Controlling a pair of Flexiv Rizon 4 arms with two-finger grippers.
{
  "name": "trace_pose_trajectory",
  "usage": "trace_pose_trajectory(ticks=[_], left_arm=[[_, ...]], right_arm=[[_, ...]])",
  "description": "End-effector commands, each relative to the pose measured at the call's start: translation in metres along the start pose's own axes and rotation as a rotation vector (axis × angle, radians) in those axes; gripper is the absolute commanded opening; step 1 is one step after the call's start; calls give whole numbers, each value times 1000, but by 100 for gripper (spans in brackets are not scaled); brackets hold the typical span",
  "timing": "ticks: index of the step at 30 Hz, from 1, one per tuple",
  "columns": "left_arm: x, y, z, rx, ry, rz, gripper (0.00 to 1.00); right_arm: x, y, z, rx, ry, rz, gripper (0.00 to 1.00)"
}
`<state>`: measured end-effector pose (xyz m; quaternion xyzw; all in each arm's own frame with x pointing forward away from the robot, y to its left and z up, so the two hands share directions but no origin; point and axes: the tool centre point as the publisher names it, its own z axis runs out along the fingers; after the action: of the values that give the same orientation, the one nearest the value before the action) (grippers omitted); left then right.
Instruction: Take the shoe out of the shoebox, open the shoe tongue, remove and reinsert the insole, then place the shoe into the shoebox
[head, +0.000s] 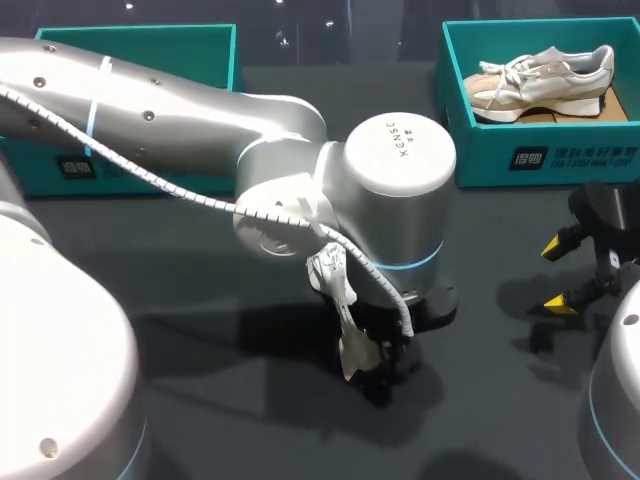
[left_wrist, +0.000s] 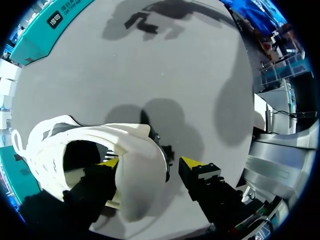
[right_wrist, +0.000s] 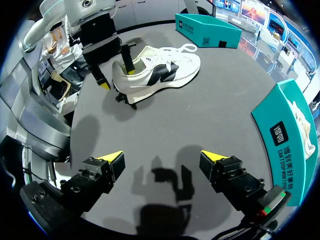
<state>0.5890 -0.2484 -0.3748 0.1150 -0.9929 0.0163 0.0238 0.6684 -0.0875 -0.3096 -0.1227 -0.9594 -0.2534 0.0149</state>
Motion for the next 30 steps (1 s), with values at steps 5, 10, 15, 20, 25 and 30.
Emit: trace_pose_trajectory(ticks=[5, 10, 15, 20, 25, 30], left_arm=[[2, -3, 6, -8, -2, -2, 63], [1, 0, 5, -7, 3, -3, 49], [2, 3, 6, -14, 11, 10, 53], [2, 4, 8, -20, 20, 15, 61], [1, 3, 11, -29, 27, 19, 49], [1, 1, 14, -38, 31, 21, 41]], right_arm=[[1, 0, 0, 1, -1, 0, 100], [1, 0, 0, 1, -1, 0, 100], [1, 0, 0, 1, -1, 0, 100], [1, 0, 0, 1, -1, 0, 100], [1, 0, 0, 1, -1, 0, 100], [1, 0, 0, 1, -1, 0, 100]])
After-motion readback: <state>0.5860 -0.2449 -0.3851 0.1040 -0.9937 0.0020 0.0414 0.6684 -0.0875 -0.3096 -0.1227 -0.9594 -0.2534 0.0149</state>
